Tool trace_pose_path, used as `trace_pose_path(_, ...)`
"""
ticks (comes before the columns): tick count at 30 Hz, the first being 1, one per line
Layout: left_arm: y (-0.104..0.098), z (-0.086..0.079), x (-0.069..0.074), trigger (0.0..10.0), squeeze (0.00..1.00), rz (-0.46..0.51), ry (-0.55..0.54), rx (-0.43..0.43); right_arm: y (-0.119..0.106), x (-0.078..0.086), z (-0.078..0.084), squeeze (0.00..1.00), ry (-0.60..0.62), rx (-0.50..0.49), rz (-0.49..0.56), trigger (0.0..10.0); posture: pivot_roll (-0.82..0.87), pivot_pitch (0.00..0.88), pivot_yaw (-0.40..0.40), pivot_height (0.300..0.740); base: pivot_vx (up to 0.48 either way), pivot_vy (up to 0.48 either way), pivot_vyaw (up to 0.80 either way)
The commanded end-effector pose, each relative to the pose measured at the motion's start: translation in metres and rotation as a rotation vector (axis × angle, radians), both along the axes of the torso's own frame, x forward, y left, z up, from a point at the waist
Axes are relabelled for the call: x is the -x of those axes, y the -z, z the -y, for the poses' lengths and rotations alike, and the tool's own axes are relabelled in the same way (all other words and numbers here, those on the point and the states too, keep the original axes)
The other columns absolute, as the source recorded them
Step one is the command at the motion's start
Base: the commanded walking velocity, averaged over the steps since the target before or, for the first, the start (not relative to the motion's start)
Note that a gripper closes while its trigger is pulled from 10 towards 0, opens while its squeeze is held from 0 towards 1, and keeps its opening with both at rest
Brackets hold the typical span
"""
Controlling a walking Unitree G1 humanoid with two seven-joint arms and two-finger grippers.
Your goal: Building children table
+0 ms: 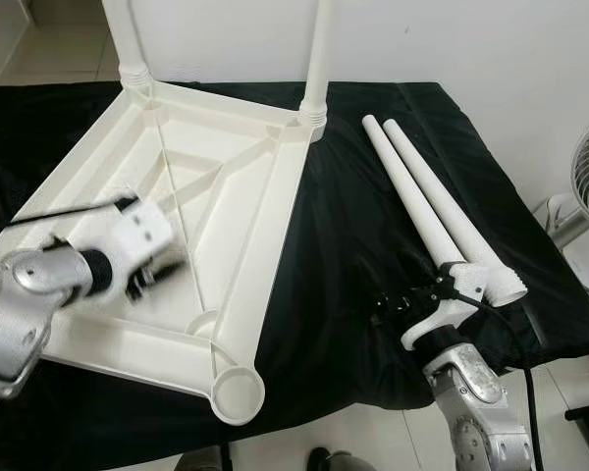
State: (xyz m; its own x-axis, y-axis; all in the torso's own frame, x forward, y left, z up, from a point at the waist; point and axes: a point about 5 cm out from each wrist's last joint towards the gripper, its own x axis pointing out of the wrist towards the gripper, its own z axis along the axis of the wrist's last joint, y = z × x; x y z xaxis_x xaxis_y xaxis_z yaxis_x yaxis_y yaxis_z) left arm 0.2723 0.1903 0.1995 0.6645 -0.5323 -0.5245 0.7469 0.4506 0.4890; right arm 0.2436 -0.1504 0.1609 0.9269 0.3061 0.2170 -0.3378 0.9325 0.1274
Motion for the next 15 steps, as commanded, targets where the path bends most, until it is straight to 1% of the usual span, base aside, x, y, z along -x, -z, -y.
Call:
trace_pose_path(1,0.005,0.008,0.007,10.0,0.0,-0.043,0.071,-0.02,0.002,0.002,0.003,0.0,0.008,0.005,-0.012,10.0,0.07,0.184,-0.053,0.74,0.0,0.0,0.0)
trace_pose_path(3,0.009,0.015,0.014,10.0,0.0,-0.081,0.127,-0.03,0.002,0.001,0.004,0.0,0.012,0.007,-0.01,10.0,0.07,0.184,-0.053,0.74,0.0,0.0,0.0)
trace_pose_path(4,0.009,0.015,0.014,10.0,0.0,-0.081,0.127,-0.03,0.002,0.001,0.004,0.0,0.012,0.007,-0.01,10.0,0.07,0.184,-0.053,0.74,0.0,0.0,0.0)
trace_pose_path(5,0.01,0.02,0.016,10.0,0.0,-0.086,0.149,-0.024,0.001,0.001,0.005,0.0,0.016,0.006,-0.008,10.0,0.07,0.184,-0.053,0.74,0.0,0.0,0.0)
trace_pose_path(7,0.01,0.02,0.016,10.0,0.0,-0.086,0.149,-0.024,0.001,0.001,0.005,0.0,0.016,0.006,-0.008,10.0,0.07,0.184,-0.053,0.74,0.0,0.0,0.0)
trace_pose_path(8,0.011,0.024,0.015,10.0,0.0,-0.08,0.161,-0.017,0.001,0.001,0.005,0.0,0.017,0.007,-0.006,10.0,0.07,0.184,-0.053,0.74,0.0,0.0,0.0)
trace_pose_path(11,0.01,0.041,0.008,10.0,0.0,-0.038,0.175,0.026,0.0,0.001,0.005,0.0,0.02,0.006,-0.002,10.0,0.07,0.184,-0.053,0.74,0.0,0.0,0.0)
trace_pose_path(12,0.01,0.041,0.008,10.0,0.0,-0.038,0.175,0.026,0.0,0.001,0.005,0.0,0.02,0.006,-0.002,10.0,0.07,0.184,-0.053,0.74,0.0,0.0,0.0)
trace_pose_path(15,0.007,0.058,-0.002,10.0,0.0,0.017,0.165,0.075,-0.001,0.001,0.005,0.0,0.026,0.007,0.0,10.0,0.05,0.18,-0.043,0.74,0.0,0.0,0.0)
